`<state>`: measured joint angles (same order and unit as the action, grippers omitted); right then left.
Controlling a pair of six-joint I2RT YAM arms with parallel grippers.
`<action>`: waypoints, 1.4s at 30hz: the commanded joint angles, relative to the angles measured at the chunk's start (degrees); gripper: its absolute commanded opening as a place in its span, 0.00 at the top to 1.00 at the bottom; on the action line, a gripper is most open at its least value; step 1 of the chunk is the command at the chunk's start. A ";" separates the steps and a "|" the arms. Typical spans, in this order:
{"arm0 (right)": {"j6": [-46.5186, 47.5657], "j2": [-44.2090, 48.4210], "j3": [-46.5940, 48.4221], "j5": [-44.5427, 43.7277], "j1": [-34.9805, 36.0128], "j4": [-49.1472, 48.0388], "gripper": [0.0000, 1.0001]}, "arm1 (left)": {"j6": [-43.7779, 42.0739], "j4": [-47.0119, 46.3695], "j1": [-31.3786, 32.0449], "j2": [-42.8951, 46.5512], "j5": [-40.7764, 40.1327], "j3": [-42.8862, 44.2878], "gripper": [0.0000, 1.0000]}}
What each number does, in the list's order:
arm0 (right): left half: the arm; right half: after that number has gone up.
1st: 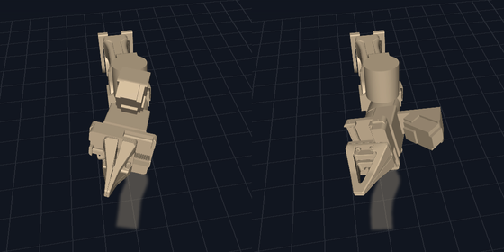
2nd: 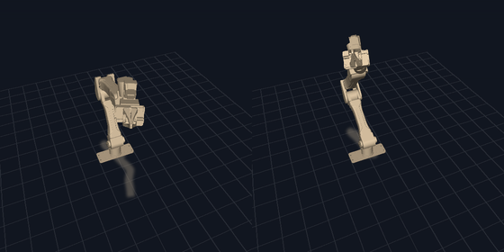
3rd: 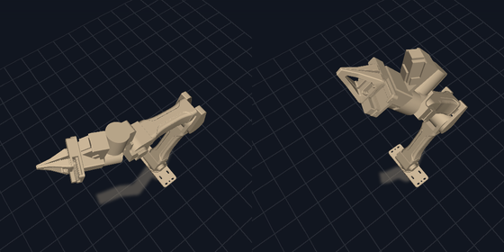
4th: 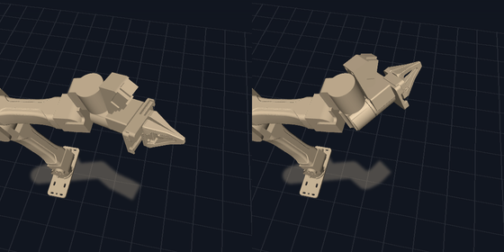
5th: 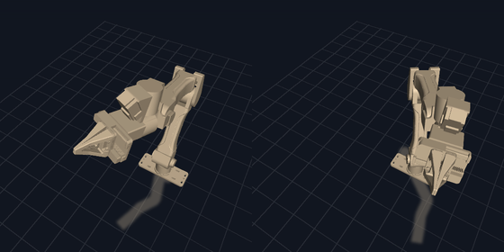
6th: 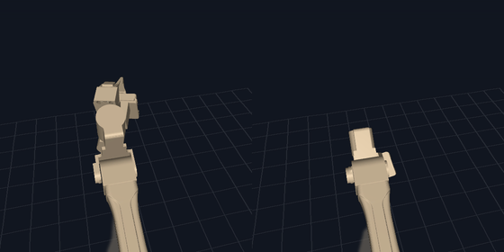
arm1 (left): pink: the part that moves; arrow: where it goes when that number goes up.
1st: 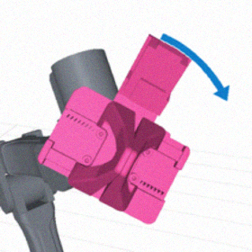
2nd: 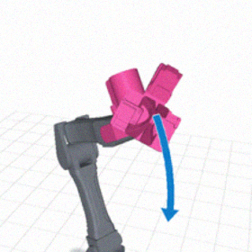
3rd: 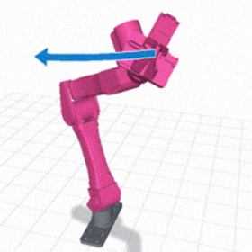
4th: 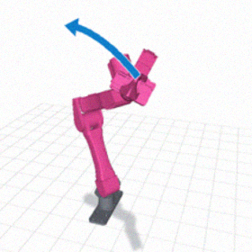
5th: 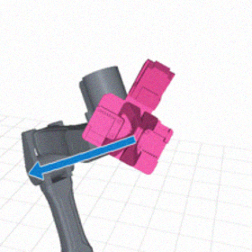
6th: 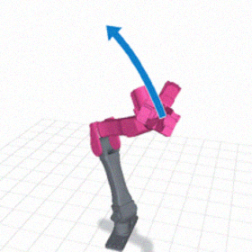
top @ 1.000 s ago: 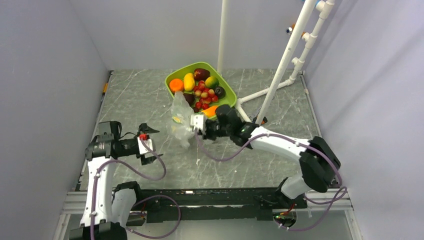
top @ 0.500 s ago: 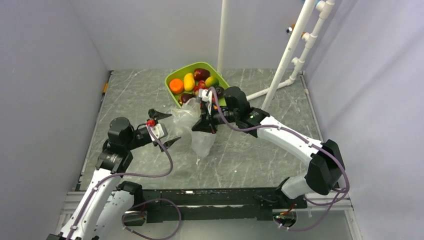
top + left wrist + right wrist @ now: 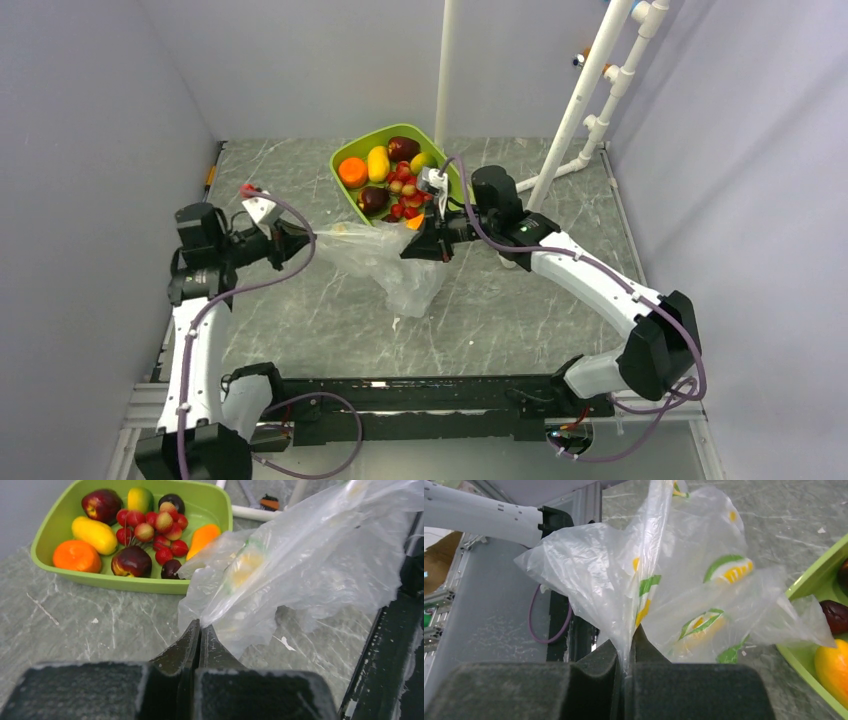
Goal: Place the fake fruits into the plastic bag and tie a complex knot
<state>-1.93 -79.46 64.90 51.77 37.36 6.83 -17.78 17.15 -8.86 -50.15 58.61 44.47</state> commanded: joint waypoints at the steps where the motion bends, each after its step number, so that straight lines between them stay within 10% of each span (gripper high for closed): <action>1: 4.42 4.99 -0.68 4.78 -3.22 6.41 1.00 | -14.28 15.92 -11.51 -2.55 9.49 7.01 1.00; 3: 6.25 4.79 -0.19 3.17 -3.44 7.39 0.89 | -24.66 29.33 -12.30 -4.69 13.16 11.71 1.00; 7: 4.83 4.73 0.64 -4.05 -3.11 3.25 0.03 | -22.25 38.09 -11.52 -6.42 18.18 14.70 1.00; 17: 11.38 11.74 -0.85 -26.82 11.29 -3.44 0.00 | 15.10 17.51 -6.31 3.11 3.48 6.70 1.00; 26: 12.87 11.69 2.07 -33.65 20.48 -1.06 0.00 | 20.05 18.95 -2.38 1.85 -4.50 9.10 1.00; 35: 24.25 3.14 0.12 -60.11 21.68 6.16 0.03 | 14.74 23.51 -2.36 0.71 -2.66 13.22 1.00; 42: 27.00 6.34 -3.40 -53.48 14.04 15.37 1.00 | -4.05 36.95 -3.63 -5.64 0.08 20.30 1.00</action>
<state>22.39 -76.49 61.89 -2.70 56.05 16.08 -8.99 45.10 -11.38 -52.27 56.16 59.57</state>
